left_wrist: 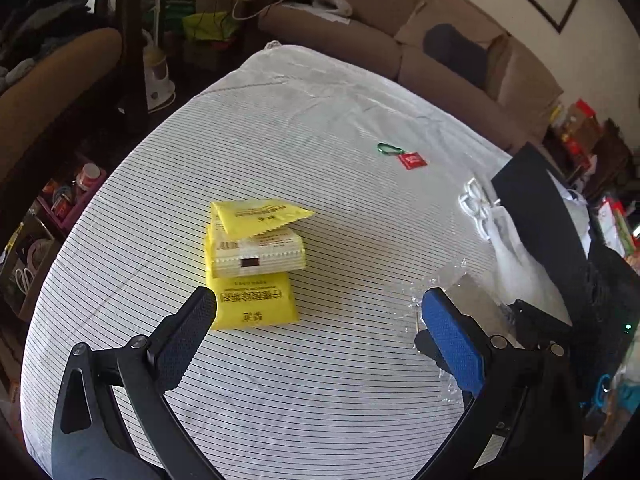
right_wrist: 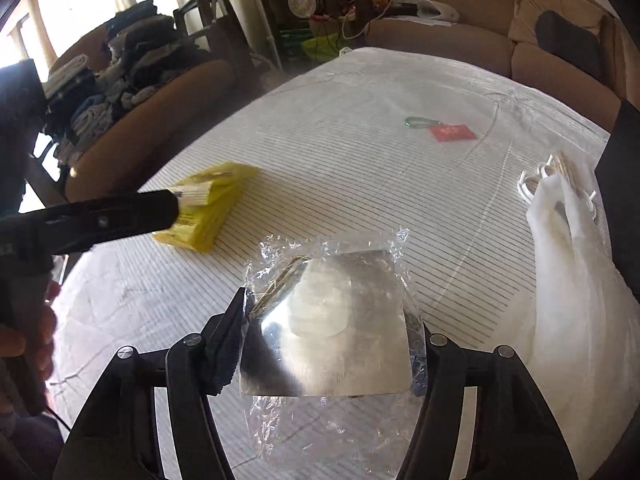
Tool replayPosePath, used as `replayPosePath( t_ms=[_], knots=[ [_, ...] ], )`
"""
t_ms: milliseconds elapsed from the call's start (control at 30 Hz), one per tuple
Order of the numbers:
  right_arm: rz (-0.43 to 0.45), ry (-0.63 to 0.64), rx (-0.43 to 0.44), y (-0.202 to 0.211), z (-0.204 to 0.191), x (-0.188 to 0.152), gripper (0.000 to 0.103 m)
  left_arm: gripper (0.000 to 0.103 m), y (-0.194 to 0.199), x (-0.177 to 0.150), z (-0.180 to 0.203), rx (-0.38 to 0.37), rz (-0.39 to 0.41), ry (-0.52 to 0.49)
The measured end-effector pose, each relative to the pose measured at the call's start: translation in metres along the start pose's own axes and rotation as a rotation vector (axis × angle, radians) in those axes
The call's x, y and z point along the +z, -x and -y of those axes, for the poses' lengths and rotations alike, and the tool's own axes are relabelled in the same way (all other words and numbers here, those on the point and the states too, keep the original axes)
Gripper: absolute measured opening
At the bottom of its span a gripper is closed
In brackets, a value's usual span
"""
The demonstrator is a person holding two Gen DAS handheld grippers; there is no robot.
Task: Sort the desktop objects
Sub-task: 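Grasp the clear bag with the right tool and lift it, then carry the metal plate over the black box and open the right tool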
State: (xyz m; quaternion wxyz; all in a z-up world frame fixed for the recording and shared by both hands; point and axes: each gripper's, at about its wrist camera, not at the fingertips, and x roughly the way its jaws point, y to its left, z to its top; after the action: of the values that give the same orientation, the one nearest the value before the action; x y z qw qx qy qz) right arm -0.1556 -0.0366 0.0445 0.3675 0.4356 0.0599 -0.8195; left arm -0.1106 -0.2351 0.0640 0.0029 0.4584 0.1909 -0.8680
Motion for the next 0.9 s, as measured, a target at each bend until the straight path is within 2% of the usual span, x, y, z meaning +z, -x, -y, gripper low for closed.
replayPosePath(
  t_ms=[200,267,367,433,500,600,700,800,900],
  knots=[
    [0.101,-0.083,0.054,0.074,0.005,-0.002,0.065,0.103,0.005,-0.001,0.008,-0.019,0.023,0.013],
    [0.135,-0.11,0.059,0.108,0.015,0.0,0.065,0.103,0.004,-0.002,0.018,-0.067,0.011,-0.009],
    [0.19,-0.155,0.048,0.162,0.037,0.003,0.065,0.103,0.008,-0.006,0.047,-0.191,-0.005,-0.037],
    [0.221,-0.176,0.018,0.195,0.054,0.004,0.065,0.103,0.009,-0.007,0.075,-0.28,-0.048,-0.049],
    [0.233,-0.17,-0.051,0.222,0.071,0.003,0.065,0.103,0.015,-0.004,0.113,-0.329,-0.071,-0.1],
    [0.238,-0.192,-0.131,0.251,0.102,-0.002,0.065,0.103,0.026,0.003,0.18,-0.332,-0.073,-0.219],
    [0.21,-0.208,-0.216,0.259,0.137,-0.009,0.065,0.103,0.028,0.011,0.241,-0.321,-0.083,-0.296],
    [0.184,-0.241,-0.263,0.257,0.174,-0.019,0.065,0.103,0.017,0.015,0.294,-0.314,-0.116,-0.34],
    [0.164,-0.277,-0.274,0.248,0.204,-0.027,0.065,0.103,0.004,0.018,0.334,-0.293,-0.137,-0.36]
  ],
)
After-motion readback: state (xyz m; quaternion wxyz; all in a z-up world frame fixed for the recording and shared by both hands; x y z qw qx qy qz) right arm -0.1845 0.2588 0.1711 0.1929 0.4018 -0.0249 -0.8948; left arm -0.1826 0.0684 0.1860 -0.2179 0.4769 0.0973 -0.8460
